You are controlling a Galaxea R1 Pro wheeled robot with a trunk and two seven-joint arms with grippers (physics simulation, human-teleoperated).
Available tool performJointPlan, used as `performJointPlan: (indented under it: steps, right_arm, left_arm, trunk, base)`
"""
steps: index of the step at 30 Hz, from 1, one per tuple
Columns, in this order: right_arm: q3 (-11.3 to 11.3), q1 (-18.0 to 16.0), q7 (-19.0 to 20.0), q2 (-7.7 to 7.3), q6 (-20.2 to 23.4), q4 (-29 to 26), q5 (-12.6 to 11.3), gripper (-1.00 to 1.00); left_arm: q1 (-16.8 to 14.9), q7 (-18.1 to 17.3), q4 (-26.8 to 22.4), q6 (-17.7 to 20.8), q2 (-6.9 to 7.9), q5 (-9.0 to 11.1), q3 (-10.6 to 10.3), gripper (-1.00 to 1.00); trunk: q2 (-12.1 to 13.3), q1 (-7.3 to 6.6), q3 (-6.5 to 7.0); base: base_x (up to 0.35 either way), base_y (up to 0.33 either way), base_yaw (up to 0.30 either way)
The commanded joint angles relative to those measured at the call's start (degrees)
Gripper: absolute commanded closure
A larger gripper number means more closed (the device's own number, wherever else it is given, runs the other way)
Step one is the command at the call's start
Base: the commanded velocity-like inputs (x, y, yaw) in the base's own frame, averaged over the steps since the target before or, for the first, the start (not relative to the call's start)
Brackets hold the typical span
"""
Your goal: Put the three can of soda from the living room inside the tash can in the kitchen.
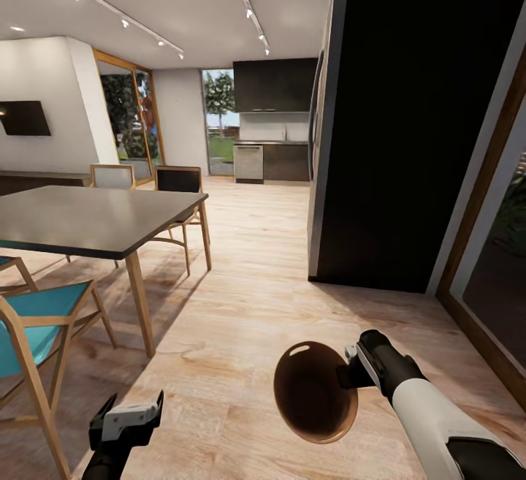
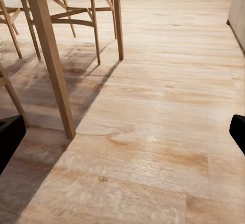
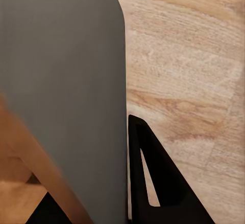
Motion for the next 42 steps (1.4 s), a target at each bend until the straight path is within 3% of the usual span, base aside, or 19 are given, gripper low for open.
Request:
performJointPlan:
  steps: [1,6,13,21,42]
  right_arm:
    - [-0.1,0.0,0.3,0.04,0.2,0.0,-1.2,1.00]
    - [-0.2,0.0,0.4,0.11,0.7,0.0,-1.3,1.00]
    - [-0.8,-0.1,1.5,-0.49,6.7,0.1,-1.3,1.00]
    - [-0.6,-0.3,7.7,-1.01,6.7,0.6,-1.0,1.00]
    - [-0.2,-0.2,8.8,-1.37,6.7,2.3,-0.9,1.00]
  left_arm:
    - [0.0,0.0,0.0,-0.5,0.00,0.0,0.0,-1.00]
    - [0.0,0.1,0.0,-1.2,0.00,0.0,0.0,-1.00]
    - [0.0,-0.1,0.0,-1.4,0.00,0.0,0.0,-1.00]
    - [0.0,-0.1,0.1,-1.4,0.00,0.0,0.0,-1.00]
    - [0.0,0.0,0.1,-1.4,-0.03,0.0,0.0,-1.00]
  trunk:
    - [0.0,0.00,0.01]
    - [0.0,0.00,0.01]
    - [0.0,0.00,0.01]
    - [0.0,0.00,0.01]
    - [0.0,0.00,0.53]
  base:
    - [-0.006,0.000,0.000]
    - [-0.003,0.000,0.000]
    - [0.000,0.000,0.000]
    - [0.000,0.000,0.000]
    - [-0.035,0.000,0.142]
